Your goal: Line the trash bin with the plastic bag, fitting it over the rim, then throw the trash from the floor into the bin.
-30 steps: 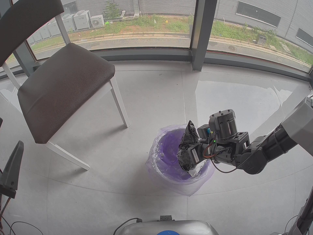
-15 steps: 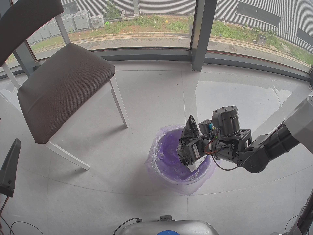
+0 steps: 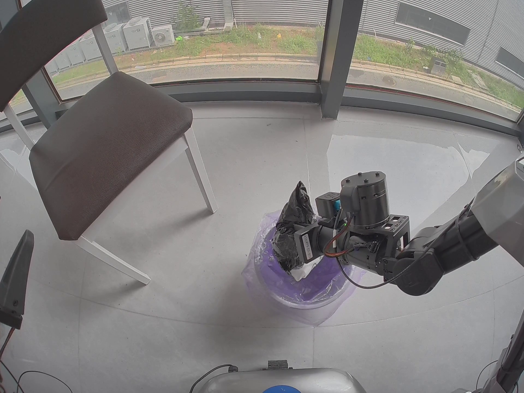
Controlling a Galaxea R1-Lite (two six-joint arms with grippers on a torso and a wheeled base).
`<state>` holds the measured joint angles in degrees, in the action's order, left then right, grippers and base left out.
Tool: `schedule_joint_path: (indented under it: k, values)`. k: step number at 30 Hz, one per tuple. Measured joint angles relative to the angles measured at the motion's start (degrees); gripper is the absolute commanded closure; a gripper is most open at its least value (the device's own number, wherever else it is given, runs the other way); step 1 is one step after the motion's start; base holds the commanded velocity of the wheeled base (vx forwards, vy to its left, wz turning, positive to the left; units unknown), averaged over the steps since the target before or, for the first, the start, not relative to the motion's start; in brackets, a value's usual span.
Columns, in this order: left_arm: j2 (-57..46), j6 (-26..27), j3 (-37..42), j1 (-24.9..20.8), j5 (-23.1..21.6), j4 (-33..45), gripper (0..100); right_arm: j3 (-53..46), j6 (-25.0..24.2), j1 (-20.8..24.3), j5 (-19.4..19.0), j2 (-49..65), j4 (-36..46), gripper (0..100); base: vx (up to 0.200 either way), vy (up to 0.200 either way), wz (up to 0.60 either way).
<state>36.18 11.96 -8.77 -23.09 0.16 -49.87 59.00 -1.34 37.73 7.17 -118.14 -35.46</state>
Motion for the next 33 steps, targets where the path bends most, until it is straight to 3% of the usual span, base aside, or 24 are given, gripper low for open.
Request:
schedule_joint_path:
  k: [10,24,33]
  values:
    - [-0.02,-0.02,-0.16,-0.04,-0.02,-0.02,0,0.12,-0.24,0.72,0.05,-0.66,-0.11,100,0.000,0.000,0.00]
    - [-0.22,0.00,-0.27,-0.02,0.00,-0.02,0,0.01,-4.86,2.12,-0.15,-1.57,-0.63,100,0.000,0.000,0.00]
    - [-0.30,0.00,-0.29,-0.04,0.00,-0.05,0,0.37,-4.95,-0.41,-1.60,-2.15,-0.77,100,0.000,0.000,0.00]
